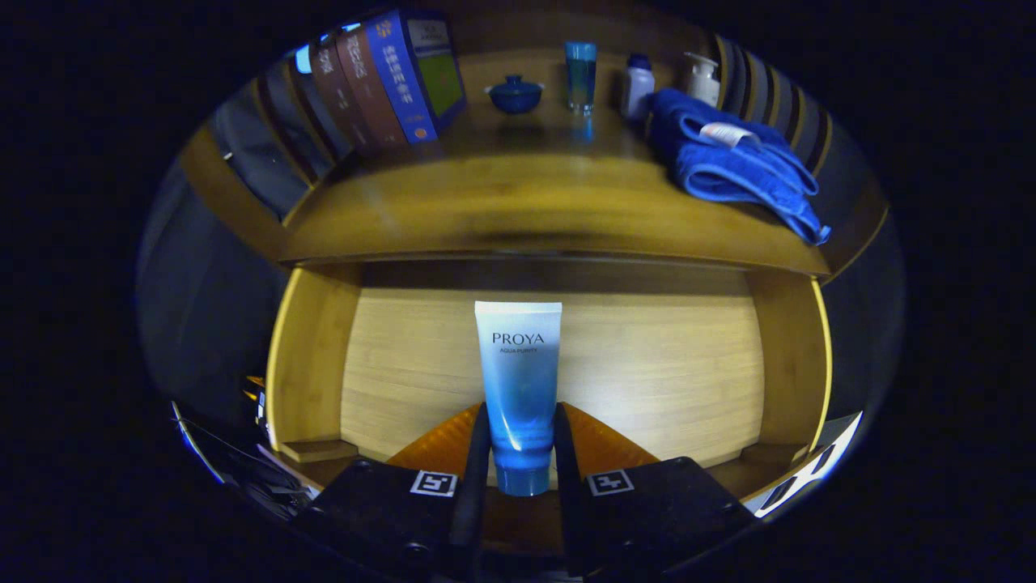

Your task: Pull open the drawer, take out the items inside it, and place them on the countertop above the cabinet.

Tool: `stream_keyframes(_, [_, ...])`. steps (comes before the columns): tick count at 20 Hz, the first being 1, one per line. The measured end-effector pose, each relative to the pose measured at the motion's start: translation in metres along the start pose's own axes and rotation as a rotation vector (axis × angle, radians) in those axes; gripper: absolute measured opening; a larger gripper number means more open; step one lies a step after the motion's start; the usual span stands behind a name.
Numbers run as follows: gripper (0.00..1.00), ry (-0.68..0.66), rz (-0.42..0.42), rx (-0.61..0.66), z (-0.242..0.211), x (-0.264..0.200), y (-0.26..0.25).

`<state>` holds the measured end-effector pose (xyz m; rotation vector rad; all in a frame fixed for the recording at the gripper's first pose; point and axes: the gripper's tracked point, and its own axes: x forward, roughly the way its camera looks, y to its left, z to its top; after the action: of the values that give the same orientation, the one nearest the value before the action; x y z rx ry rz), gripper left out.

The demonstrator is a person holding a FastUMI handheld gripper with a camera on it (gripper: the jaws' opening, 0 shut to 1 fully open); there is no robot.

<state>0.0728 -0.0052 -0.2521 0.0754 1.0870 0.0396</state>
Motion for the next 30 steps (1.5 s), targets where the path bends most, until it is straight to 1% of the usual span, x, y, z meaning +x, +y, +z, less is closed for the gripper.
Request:
stream_keyframes(2, [0.43, -0.091, 0.003, 0.013, 0.033, -0.020, -0.005])
stream_keyframes(3, [0.43, -0.134, 0.001, 0.017, 0.053, -0.024, -0.006])
stream_keyframes(5, [0.43, -0.178, -0.005, 0.023, 0.092, -0.022, -0.007])
stream_keyframes(8, [0.43, -0.192, -0.010, 0.024, 0.136, -0.003, -0.010])
stream_keyframes(11, [0.43, -0.183, -0.033, 0.020, 0.173, 0.028, -0.015])
stream_keyframes(14, [0.43, -0.145, -0.061, 0.026, 0.195, 0.058, -0.021])
stream_keyframes(16, [0.44, -0.118, -0.082, 0.027, 0.202, 0.075, -0.027])
stream_keyframes(18, [0.43, -0.089, -0.092, 0.036, 0.202, 0.085, -0.032])
stream_keyframes(21, [0.43, -0.091, -0.091, 0.061, 0.206, 0.090, -0.039])
stream_keyframes(23, [0.52, -0.102, -0.079, 0.066, 0.207, 0.085, -0.037])
stream_keyframes(27, [0.99, -0.129, -0.074, 0.052, 0.203, 0.074, -0.036])
stream_keyframes(30, [1.00, -0.179, -0.068, 0.063, 0.199, 0.054, -0.033])
